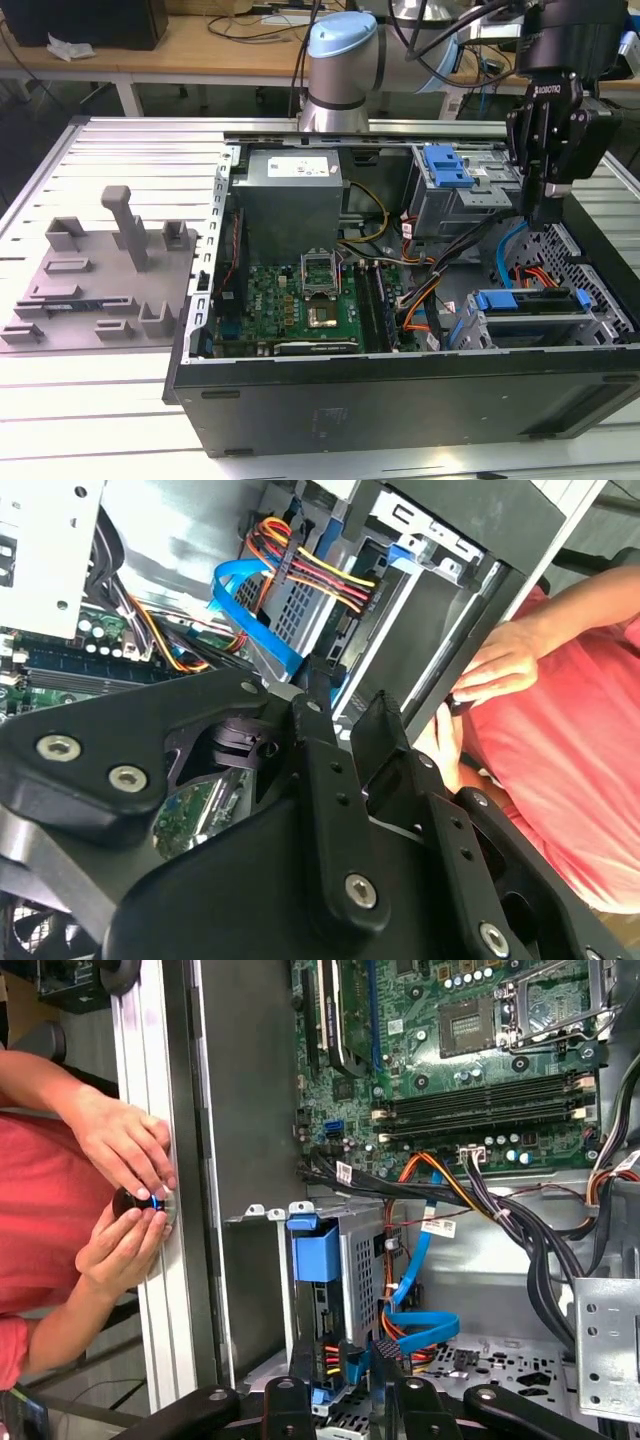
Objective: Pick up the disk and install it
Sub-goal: 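Insert the second disk wire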
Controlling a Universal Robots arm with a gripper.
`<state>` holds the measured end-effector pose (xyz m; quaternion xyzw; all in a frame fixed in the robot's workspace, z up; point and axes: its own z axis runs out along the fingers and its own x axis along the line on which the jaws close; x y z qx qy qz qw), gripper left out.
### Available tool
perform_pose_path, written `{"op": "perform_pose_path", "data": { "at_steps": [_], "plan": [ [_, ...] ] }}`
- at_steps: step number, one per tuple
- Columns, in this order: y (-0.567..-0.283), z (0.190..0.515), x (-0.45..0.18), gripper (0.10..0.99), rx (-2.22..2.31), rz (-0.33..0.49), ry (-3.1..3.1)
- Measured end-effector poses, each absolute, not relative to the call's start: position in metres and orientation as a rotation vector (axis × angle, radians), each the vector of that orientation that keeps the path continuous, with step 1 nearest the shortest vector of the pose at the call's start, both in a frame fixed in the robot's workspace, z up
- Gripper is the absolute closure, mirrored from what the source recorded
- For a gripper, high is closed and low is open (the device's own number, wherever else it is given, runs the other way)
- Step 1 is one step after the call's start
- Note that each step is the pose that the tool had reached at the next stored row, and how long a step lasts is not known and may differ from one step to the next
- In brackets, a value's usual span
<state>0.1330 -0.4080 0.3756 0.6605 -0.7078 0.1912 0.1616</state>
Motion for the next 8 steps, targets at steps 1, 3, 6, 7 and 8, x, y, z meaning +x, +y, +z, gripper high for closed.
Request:
{"op": "perform_pose_path", "data": {
  "at_steps": [1, 3, 6, 7, 8],
  "plan": [
    [-0.4085, 0.3756, 0.1332, 0.722, 1.883, 0.545, -2.022],
    [-0.4090, 0.3751, 0.1333, 0.722, 1.879, 0.544, -2.026],
    [-0.4091, 0.3745, 0.1333, 0.722, 1.874, 0.543, -2.029],
    [-0.4091, 0.3741, 0.1333, 0.722, 1.873, 0.543, -2.030],
    [-0.4091, 0.3738, 0.1333, 0.722, 1.870, 0.542, -2.032]
  ]
}}
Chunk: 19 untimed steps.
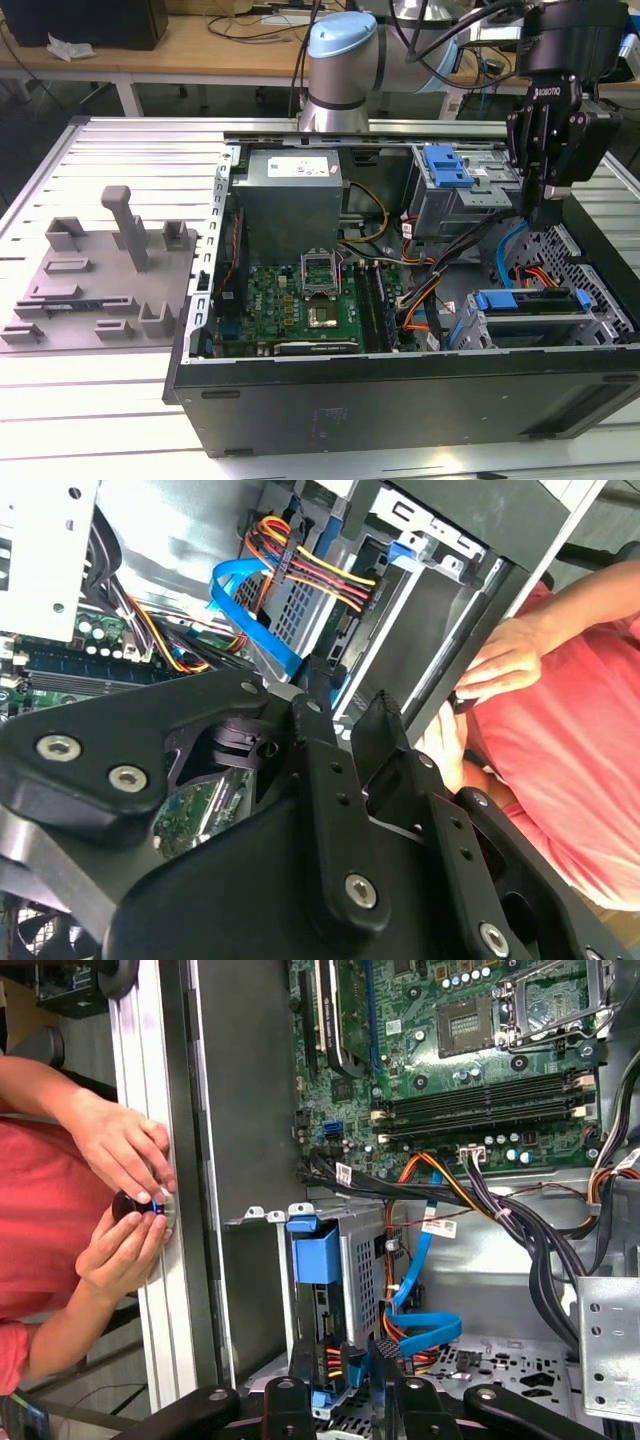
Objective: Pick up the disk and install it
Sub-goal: 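Insert the second disk wire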
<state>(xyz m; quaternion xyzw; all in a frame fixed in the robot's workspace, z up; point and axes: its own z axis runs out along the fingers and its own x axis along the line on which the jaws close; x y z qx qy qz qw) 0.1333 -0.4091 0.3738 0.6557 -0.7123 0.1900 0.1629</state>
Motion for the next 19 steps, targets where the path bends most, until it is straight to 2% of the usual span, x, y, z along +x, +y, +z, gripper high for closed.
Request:
{"op": "perform_pose_path", "data": {
  "at_steps": [3, 6, 7, 17, 18, 19],
  "plan": [
    [-0.4091, 0.3732, 0.1334, 0.737, 1.864, 0.541, -2.037],
    [-0.4091, 0.3725, 0.1334, 0.925, 1.856, 0.539, -2.043],
    [-0.4091, 0.3723, 0.1334, 0.937, 1.852, 0.538, -2.045],
    [-0.4091, 0.3718, 0.1335, 0.925, 1.850, 0.538, -2.046],
    [-0.4091, 0.3716, 0.1335, 0.867, 1.849, 0.539, -2.046],
    [-0.4091, 0.3712, 0.1335, 0.741, 1.849, 0.539, -2.046]
  ]
}}
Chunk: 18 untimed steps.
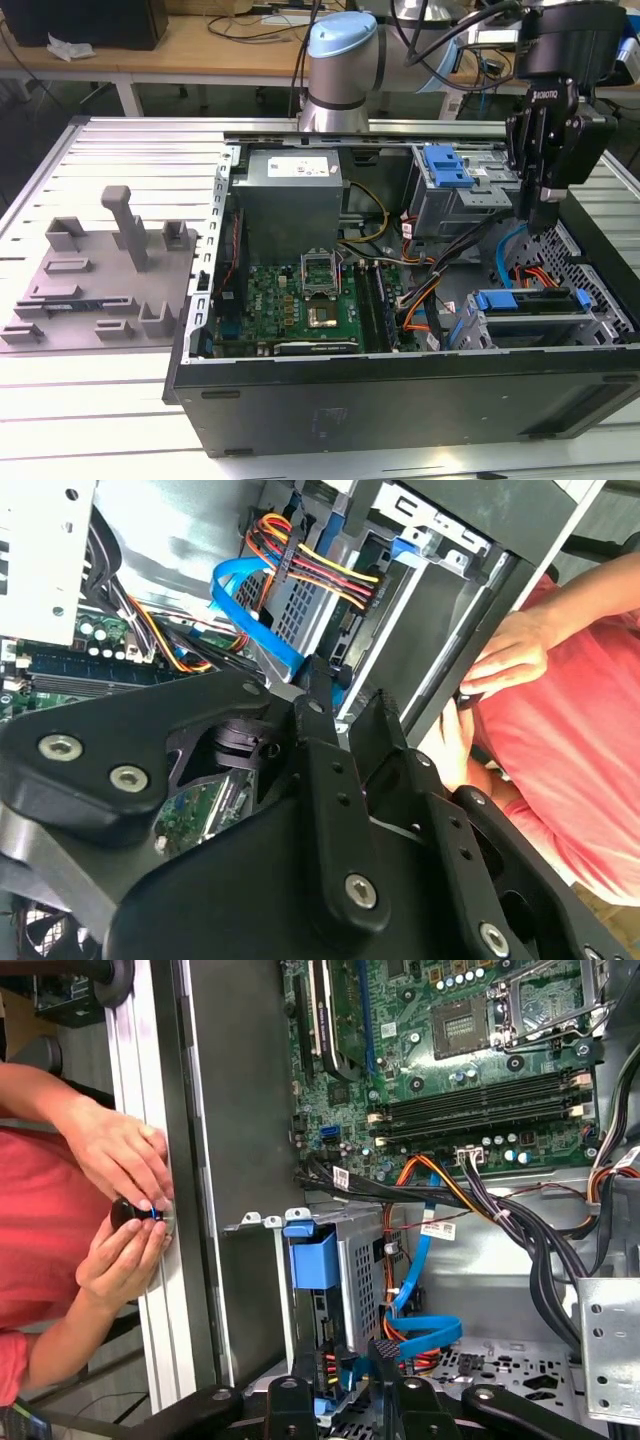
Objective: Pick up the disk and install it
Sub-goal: 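Insert the second disk wire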
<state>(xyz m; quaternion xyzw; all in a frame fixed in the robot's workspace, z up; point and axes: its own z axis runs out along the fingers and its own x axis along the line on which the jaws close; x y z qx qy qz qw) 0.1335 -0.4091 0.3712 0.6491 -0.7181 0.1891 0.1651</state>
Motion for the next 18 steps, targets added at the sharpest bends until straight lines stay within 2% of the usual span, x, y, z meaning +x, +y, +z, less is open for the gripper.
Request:
{"op": "perform_pose_path", "data": {
  "at_steps": [15, 17, 18],
  "plan": [
    [-0.4134, 0.3693, 0.1377, 0.741, 1.853, 0.533, -2.050],
    [-0.4136, 0.3690, 0.1382, 0.753, 1.853, 0.532, -2.050],
    [-0.4137, 0.3688, 0.1386, 0.827, 1.853, 0.532, -2.051]
  ]
}}
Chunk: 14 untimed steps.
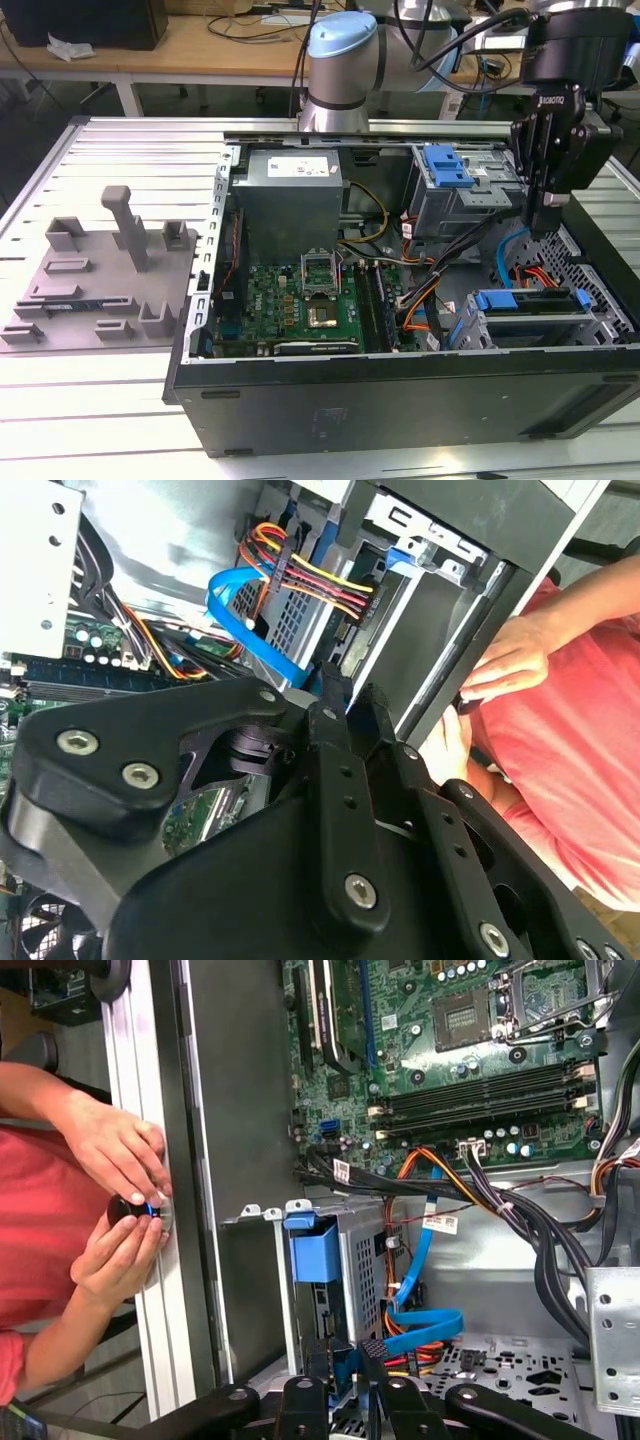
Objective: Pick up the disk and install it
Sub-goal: 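Insert the second disk wire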
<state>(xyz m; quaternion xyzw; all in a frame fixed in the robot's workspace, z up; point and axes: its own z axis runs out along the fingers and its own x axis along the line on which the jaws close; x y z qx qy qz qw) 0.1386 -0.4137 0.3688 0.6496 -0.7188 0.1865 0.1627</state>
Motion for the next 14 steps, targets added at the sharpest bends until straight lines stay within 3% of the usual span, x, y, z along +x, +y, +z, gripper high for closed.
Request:
{"op": "perform_pose_path", "data": {
  "at_steps": [6, 9, 14],
  "plan": [
    [-0.4142, 0.3678, 0.1395, 0.827, 1.853, 0.530, -2.052],
    [-0.4142, 0.3676, 0.1397, 0.925, 1.853, 0.530, -2.053],
    [-0.4145, 0.3670, 0.1397, 0.925, 1.853, 0.528, -2.054]
  ]
}}
